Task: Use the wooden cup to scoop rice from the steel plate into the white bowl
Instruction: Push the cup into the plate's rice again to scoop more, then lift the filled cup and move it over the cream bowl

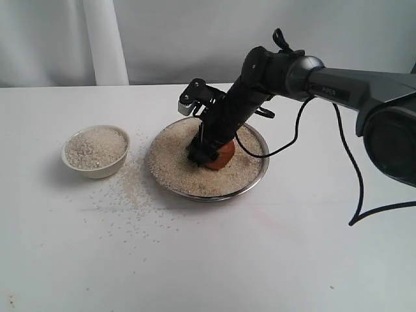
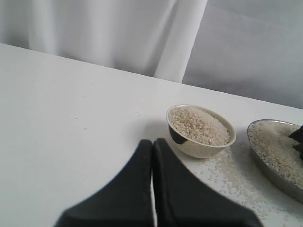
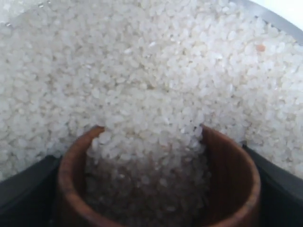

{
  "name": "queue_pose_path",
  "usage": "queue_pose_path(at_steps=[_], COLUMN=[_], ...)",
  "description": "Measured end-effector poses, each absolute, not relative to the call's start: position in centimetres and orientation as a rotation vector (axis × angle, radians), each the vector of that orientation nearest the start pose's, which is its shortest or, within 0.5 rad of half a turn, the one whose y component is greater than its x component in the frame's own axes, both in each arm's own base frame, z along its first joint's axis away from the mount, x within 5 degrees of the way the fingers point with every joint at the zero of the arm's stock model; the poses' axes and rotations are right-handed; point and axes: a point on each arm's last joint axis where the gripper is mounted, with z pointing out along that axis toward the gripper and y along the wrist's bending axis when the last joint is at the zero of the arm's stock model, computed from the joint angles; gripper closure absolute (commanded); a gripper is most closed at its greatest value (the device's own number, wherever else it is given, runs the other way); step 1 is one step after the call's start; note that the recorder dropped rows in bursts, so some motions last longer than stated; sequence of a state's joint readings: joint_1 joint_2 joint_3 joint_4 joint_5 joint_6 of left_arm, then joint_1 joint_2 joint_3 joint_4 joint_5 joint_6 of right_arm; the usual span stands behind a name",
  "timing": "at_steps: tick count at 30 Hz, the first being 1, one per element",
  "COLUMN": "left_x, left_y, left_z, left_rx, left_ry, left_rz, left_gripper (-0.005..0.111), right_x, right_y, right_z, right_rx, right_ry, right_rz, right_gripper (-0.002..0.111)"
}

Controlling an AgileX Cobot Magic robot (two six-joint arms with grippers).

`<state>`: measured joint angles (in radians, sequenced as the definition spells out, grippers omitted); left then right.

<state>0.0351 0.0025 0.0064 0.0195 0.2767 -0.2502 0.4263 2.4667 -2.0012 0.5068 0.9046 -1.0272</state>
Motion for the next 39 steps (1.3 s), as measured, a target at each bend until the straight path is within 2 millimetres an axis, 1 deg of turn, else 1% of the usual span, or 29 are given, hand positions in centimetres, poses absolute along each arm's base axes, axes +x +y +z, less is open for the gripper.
queue_pose_path(at_steps=[1, 4, 6, 9, 10, 11, 13, 16, 23, 26, 29, 34, 37, 39], left_x=[5.5, 5.5, 5.5, 5.5, 5.5, 5.5, 5.5, 5.5, 5.5, 5.5, 5.5, 5.5, 5.5, 5.5], left_y=[0.2, 0.2, 0.2, 0.2, 0.2, 0.2, 0.2, 0.2, 0.2, 0.2, 0.2, 0.2, 0.2, 0.2], left_z=[18.6, 18.6, 18.6, 18.6, 18.6, 18.6, 18.6, 18.6, 18.6, 18.6, 18.6, 18.6, 18.6, 18.6], left_rx=[-0.239, -0.239, -0.239, -0.239, -0.239, -0.239, -0.239, -0.239, -0.239, -0.239, -0.239, -0.239, -0.239, -0.239], left_ry=[1.755, 1.755, 1.755, 1.755, 1.755, 1.755, 1.755, 1.755, 1.755, 1.755, 1.755, 1.755, 1.755, 1.755], left_rz=[-0.138, -0.138, -0.138, -0.138, -0.138, -0.138, -0.138, -0.138, -0.138, -0.138, -0.138, -0.138, -0.138, -0.138], left_gripper=[0.107, 0.107, 0.107, 0.107, 0.107, 0.107, 0.107, 0.107, 0.107, 0.107, 0.107, 0.107, 0.107, 0.107], right_x=[45.4, 45.4, 45.4, 45.2, 45.2, 45.0, 44.9, 44.7, 44.5, 44.2, 43.7, 42.0, 41.1, 40.6], right_y=[24.4, 24.4, 24.5, 24.6, 24.6, 24.7, 24.8, 25.2, 26.2, 27.2, 28.9, 32.9, 34.8, 35.7], right_z=[11.8, 12.6, 14.0, 17.0, 17.5, 18.5, 19.5, 20.7, 21.8, 22.0, 22.3, 22.5, 22.5, 22.4], right_rx=[-1.521, -1.536, -1.52, -1.491, -1.483, -1.473, -1.46, -1.437, -1.38, -1.378, -1.381, -1.397, -1.417, -1.43], right_ry=[2.237, 2.201, 2.17, 2.107, 2.096, 2.071, 2.04, 1.989, 1.877, 1.84, 1.797, 1.702, 1.649, 1.62], right_rz=[0.468, 0.45, 0.448, 0.455, 0.464, 0.473, 0.496, 0.553, 0.682, 0.664, 0.604, 0.435, 0.315, 0.252], right_gripper=[0.108, 0.108, 0.108, 0.108, 0.108, 0.108, 0.108, 0.108, 0.108, 0.108, 0.108, 0.108, 0.108, 0.108])
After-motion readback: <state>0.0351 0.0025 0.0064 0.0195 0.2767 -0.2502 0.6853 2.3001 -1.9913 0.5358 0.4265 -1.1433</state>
